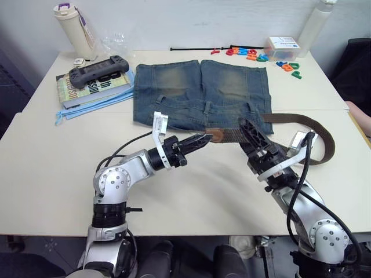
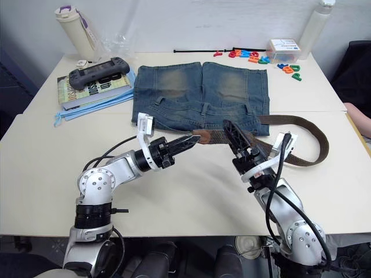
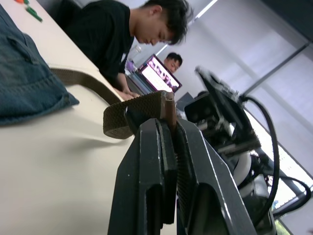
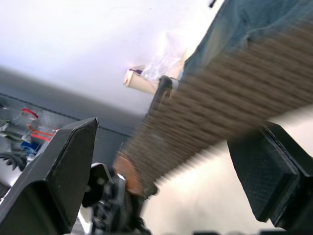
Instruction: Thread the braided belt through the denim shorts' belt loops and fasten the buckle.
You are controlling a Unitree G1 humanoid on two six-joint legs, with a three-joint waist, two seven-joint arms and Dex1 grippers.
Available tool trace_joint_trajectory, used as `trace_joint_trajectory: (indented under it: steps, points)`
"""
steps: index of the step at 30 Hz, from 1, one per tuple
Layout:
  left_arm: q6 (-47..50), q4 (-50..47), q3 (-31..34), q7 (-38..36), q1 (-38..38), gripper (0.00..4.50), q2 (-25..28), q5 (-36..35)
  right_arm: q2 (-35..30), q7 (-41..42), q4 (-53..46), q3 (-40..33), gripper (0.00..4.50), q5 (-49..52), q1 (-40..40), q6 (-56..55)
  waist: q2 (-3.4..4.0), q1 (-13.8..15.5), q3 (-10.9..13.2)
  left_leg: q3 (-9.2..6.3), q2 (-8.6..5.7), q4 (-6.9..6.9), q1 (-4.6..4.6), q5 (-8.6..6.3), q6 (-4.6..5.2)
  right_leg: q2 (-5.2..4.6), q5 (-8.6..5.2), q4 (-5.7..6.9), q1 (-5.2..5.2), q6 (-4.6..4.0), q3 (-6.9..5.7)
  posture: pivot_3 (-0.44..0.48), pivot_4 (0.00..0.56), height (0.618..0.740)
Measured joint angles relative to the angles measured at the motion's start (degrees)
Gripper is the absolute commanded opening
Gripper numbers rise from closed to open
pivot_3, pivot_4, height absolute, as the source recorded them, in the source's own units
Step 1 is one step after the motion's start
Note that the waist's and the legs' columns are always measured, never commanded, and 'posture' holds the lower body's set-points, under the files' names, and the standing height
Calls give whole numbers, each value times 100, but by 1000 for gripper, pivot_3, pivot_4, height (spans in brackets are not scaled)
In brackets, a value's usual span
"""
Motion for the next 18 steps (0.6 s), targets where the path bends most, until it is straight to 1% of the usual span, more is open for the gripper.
trace_joint_trajectory:
  steps: [3,5,6,8,9,10,11,18]
  points:
    - [43,85,124,157,0,0,-68,-193,-25,24,1,-3,3611,-89,74,-36,0,5,0,-1,1,-1,1,-1,-1,1,0,-2,0,-1,0,0,150,714]
    - [62,122,127,175,0,0,-56,-228,-25,28,3,-5,2734,-120,95,-84,0,4,0,0,0,-1,0,-1,-1,1,0,-2,0,-1,1,0,150,714]
    - [65,123,115,175,0,0,-40,-235,-25,32,3,-10,2188,-136,95,-111,0,4,0,0,0,-1,1,-1,-1,1,0,-2,-1,-1,1,0,150,714]
    - [72,123,112,188,1,0,-30,-276,-24,38,3,-12,1459,-146,95,-179,0,5,0,0,1,-1,1,-1,-1,1,-1,-3,-1,-1,1,0,150,714]
    - [71,123,113,196,1,0,-25,-287,-23,41,3,-13,875,-149,94,-218,0,5,0,0,1,-1,1,-1,-1,1,-1,-3,-1,-1,1,0,150,714]
    - [70,123,112,199,1,0,-12,-291,-23,42,3,-15,401,-153,95,-240,0,5,0,0,1,-1,0,-1,-1,1,-1,-3,-1,-1,1,0,150,714]
    - [69,123,107,200,2,0,17,-292,-23,47,3,-15,79,-155,95,-253,0,4,0,0,1,-1,1,-1,-2,1,-1,-4,-1,-1,1,0,150,714]
    - [47,122,70,201,2,0,51,-301,22,50,3,2,79,-171,92,-305,1,6,1,0,1,-3,1,-1,-2,2,-1,-10,-2,-2,1,0,150,714]
